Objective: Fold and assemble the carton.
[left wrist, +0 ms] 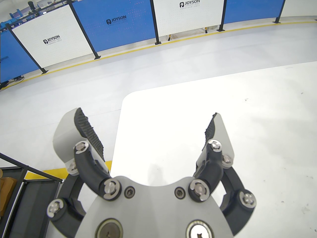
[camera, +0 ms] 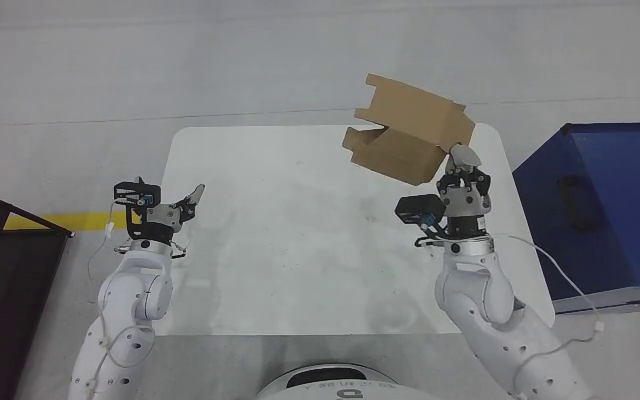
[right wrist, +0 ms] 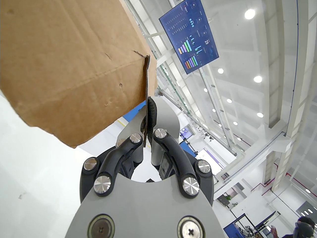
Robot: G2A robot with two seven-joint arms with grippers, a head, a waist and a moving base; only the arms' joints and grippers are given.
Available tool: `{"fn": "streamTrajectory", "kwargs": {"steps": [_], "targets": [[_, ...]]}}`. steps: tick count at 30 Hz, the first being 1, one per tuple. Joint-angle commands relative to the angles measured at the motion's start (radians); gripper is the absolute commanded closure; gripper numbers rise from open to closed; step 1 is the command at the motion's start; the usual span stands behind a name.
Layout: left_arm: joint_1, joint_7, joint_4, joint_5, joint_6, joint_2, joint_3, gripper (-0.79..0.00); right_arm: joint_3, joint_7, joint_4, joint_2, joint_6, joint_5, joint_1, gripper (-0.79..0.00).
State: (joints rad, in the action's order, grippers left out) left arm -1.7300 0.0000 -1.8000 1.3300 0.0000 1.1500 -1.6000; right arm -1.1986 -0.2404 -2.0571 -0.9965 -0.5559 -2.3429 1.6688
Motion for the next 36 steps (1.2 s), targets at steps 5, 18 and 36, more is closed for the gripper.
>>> {"fn": "streamTrajectory", "kwargs": {"steps": [5, 18, 36], "targets": [[0.0, 0.0, 0.0, 0.0, 0.0, 0.0, 0.0, -0.785, 0.028, 0.105, -0.031, -0.013, 0.071, 0.226, 0.001, 0.0], [0.0, 0.0, 0.0, 0.0, 0.0, 0.0, 0.0, -0.785, -0.115, 0.56, 0.22, -0.017, 0.626, 1.083, -0.06, 0.0], [0.036, -0.087, -0.198, -0.299, -0.396, 0.011, 0.208, -0.785, -0.015, 0.558, 0.377, -0.056, 0.532, 1.118, -0.186, 0.0]]}}
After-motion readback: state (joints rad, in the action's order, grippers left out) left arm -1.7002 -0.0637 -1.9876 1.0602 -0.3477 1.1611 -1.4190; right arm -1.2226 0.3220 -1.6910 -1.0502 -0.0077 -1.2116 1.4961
